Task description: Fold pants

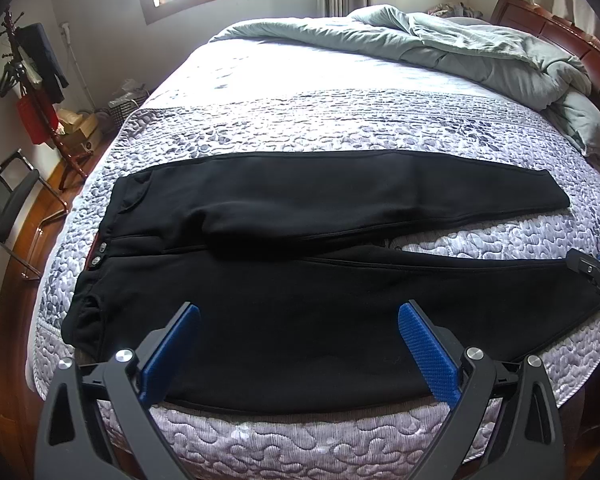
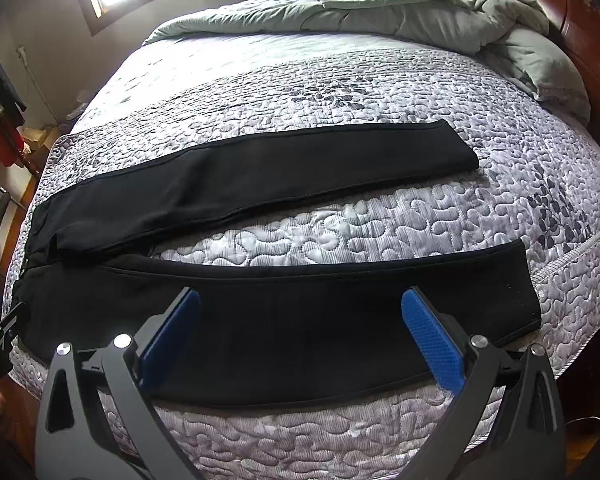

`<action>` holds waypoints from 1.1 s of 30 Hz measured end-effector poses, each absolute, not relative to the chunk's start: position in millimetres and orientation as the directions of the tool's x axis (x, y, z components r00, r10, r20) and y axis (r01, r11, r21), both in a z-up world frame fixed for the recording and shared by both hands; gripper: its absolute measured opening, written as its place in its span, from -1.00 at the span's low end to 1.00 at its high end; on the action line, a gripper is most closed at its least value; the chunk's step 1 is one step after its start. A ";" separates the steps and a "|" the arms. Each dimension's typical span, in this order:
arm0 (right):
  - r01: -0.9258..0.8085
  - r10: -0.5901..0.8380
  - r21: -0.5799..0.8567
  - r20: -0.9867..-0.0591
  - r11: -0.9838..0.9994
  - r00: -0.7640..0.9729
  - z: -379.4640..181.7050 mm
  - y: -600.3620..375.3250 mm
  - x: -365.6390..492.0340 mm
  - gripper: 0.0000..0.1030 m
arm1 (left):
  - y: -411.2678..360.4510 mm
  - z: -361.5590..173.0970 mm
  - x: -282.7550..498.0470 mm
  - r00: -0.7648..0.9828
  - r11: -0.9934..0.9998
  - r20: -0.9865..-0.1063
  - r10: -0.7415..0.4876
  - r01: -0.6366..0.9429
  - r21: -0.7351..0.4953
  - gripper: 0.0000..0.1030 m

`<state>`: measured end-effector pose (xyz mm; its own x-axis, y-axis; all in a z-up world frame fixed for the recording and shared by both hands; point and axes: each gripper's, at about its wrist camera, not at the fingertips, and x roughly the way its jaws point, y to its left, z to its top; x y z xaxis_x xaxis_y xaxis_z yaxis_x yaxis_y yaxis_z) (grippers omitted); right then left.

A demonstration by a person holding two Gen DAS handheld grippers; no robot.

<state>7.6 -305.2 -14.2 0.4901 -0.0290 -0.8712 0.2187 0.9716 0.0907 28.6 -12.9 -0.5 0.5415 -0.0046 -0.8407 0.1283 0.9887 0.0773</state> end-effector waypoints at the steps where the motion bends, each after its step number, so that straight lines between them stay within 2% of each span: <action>1: 0.219 -0.029 0.091 -0.871 0.972 0.490 -13.8 -305.3 7.7 0.95 | -13.1 -0.5 28.8 0.542 0.989 -0.841 -0.003 0.128 0.079 0.93; 16: 0.204 0.002 0.119 -0.868 0.972 0.496 -19.1 -330.9 23.3 0.95 | -20.3 -14.2 52.5 0.510 0.987 -0.860 0.003 0.135 0.084 0.93; 18: 0.218 -0.010 0.112 -0.870 0.970 0.493 -21.5 -355.0 35.3 0.95 | -25.7 -19.0 66.2 0.509 0.985 -0.861 0.027 0.132 0.109 0.93; 23: 0.310 -0.044 0.115 -0.886 0.944 0.462 -36.5 -449.1 80.6 0.95 | -55.0 -31.9 120.9 0.482 0.978 -0.876 -0.010 0.188 0.093 0.93; 26: 0.358 -0.072 0.097 -0.899 0.929 0.433 -51.2 -502.1 115.9 0.95 | -84.0 -36.2 153.4 0.497 0.968 -0.868 -0.001 0.218 0.124 0.93; 33: 0.330 0.016 0.129 -0.946 0.935 0.324 -104.5 -565.9 194.2 0.95 | -138.3 -53.8 217.6 0.481 0.957 -0.872 -0.089 0.283 0.058 0.93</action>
